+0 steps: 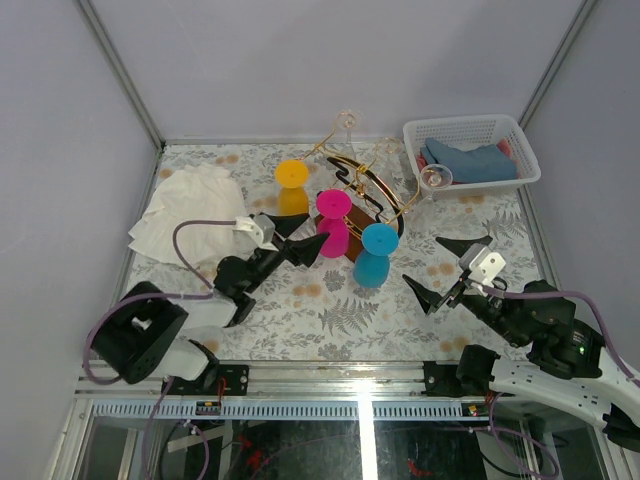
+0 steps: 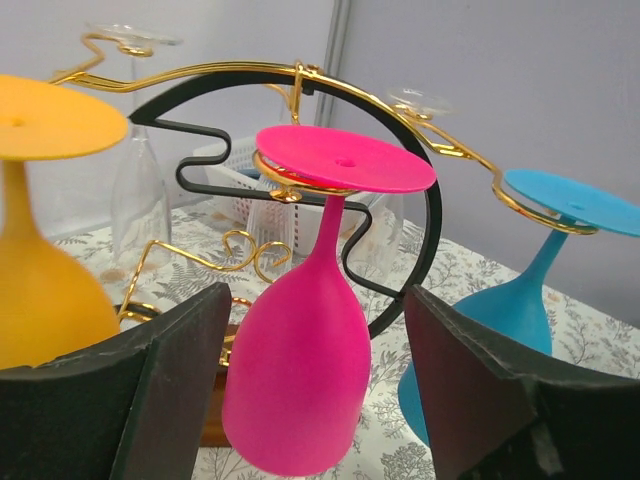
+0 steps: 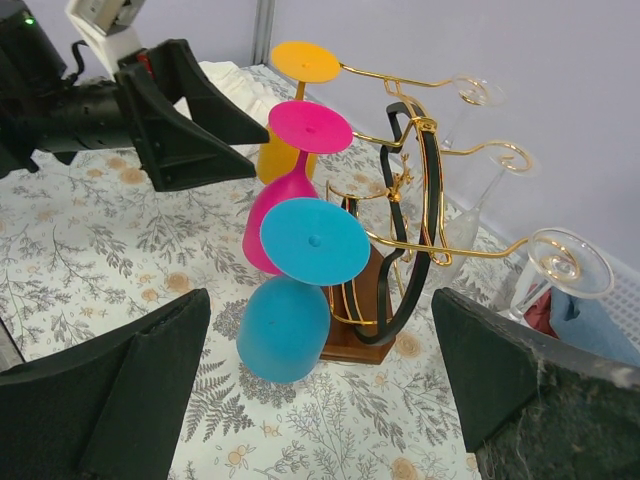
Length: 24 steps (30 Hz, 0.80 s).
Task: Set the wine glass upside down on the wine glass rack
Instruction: Turn the wine glass upside down at the wine rack, then reset both arms
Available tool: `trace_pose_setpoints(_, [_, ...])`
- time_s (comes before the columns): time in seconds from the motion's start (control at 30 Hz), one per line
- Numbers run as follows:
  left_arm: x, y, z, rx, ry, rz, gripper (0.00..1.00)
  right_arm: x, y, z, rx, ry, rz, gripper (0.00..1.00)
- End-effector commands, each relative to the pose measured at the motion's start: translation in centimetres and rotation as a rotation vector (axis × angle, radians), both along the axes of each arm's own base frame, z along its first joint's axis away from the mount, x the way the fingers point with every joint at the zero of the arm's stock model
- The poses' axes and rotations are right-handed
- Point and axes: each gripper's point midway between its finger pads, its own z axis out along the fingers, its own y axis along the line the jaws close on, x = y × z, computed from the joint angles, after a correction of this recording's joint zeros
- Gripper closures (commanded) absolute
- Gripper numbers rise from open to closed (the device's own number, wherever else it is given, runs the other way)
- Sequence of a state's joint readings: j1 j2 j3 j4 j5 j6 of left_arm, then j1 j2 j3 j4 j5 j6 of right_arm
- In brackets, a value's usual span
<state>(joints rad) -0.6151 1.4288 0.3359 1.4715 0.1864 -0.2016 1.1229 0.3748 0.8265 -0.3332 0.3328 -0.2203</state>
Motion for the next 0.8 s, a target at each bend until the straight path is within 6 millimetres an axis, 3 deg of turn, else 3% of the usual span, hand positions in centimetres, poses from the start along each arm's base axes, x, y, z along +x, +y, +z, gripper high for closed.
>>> trace_pose_setpoints(0.0, [-0.6, 2.6, 0.3, -0.054, 0.058, 0.091, 0.27, -0.3, 0.2, 0.9, 0.022, -0.026, 0.026, 0.01])
trace_pose_setpoints(0.2, [-2.1, 5.4, 1.3, -0.121, 0.172, 0.159, 0.18, -0.2, 1.3, 0.5, 0.083, 0.004, 0.038, 0.01])
trace_pose_setpoints(0.27, [-2.3, 6.2, 1.0, -0.120, 0.235, 0.191, 0.10, -0.1, 1.5, 0.4, 0.105, 0.051, 0.026, 0.01])
trace_pose_setpoints(0.4, [-3.1, 8.1, 2.3, -0.160, 0.316, 0.247, 0.00, 0.7, 1.2, 0.7, 0.128, 0.194, -0.066, 0.01])
trace_pose_setpoints(0.57, [-4.6, 9.9, 4.1, -0.184, 0.389, 0.283, 0.00, 0.8, 2.9, 1.4, 0.092, 0.217, -0.035, 0.01])
trace_pose_setpoints(0.77, [-4.5, 12.8, 3.9, -0.125, 0.579, 0.460, 0.00, 1.3, 6.0, 1.6, 0.041, 0.277, -0.001, 0.01])
